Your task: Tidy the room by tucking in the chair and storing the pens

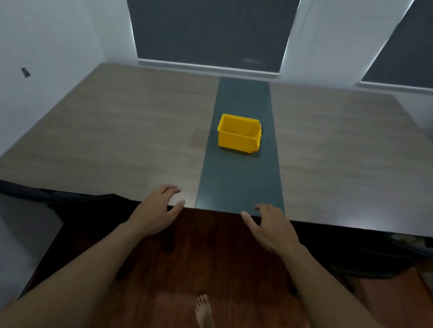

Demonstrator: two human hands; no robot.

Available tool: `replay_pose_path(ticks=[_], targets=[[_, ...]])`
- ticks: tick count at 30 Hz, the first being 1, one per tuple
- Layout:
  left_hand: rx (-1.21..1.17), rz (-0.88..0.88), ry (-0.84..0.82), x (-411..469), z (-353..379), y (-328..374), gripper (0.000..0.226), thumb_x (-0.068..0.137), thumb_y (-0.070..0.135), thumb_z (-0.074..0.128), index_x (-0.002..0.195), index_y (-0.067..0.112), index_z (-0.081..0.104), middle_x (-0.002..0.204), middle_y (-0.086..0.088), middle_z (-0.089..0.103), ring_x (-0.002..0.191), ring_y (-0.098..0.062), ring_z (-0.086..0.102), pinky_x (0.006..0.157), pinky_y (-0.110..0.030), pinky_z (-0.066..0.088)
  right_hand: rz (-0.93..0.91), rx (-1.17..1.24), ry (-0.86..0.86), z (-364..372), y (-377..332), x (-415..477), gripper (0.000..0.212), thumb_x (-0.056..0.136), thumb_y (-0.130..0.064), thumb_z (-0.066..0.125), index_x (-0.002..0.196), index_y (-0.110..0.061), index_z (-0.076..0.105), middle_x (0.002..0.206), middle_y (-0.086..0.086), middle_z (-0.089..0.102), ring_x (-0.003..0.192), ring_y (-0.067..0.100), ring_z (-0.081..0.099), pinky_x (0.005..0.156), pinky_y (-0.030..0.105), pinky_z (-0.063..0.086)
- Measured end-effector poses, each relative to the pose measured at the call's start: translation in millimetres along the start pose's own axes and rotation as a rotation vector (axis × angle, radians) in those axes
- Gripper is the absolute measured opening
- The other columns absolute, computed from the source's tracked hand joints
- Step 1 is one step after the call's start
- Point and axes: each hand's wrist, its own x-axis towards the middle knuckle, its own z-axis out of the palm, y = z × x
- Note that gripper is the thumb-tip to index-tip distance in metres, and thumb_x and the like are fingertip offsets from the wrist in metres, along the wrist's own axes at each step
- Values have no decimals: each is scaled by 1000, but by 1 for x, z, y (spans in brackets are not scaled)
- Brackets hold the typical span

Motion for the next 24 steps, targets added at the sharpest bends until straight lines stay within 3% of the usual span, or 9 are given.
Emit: replay_pose_path(ticks=[7, 14, 19, 24], targets=[[-49, -20, -82, 110, 68, -5, 59, 108, 56, 45, 157, 23, 49, 167, 7, 36, 154, -16, 37, 122, -43, 40, 31, 19, -63, 24, 41, 100, 80, 99, -78, 32, 152, -20, 44, 156, 2, 48, 146, 23, 42, 117, 49, 42], [5, 8, -155, 196, 148, -23, 65, 108, 56, 41, 162, 19, 41, 176, 0, 24, 162, -20, 24, 125, -45, 39, 99, 62, -175, 74, 76, 193, 82, 100, -76, 35, 163, -23, 29, 176, 4, 13, 161, 27, 18, 123, 56, 31], [93, 6, -185, 237, 197, -29, 73, 109, 61, 33, 169, 19, 27, 180, -2, 10, 167, -23, 9, 130, -46, 30, 83, 55, -209, 117, 100, 238, 83, 101, -75, 34, 166, -24, 23, 178, 2, 0, 163, 26, 8, 126, 57, 25], [172, 5, -203, 258, 243, -29, 79, 109, 67, 25, 172, 26, 1, 180, 5, -15, 166, -19, -16, 135, -53, 12, 11, -66, -104, 161, 121, 266, 84, 103, -73, 28, 169, -24, 11, 179, 1, -8, 165, 23, -5, 132, 53, 16]])
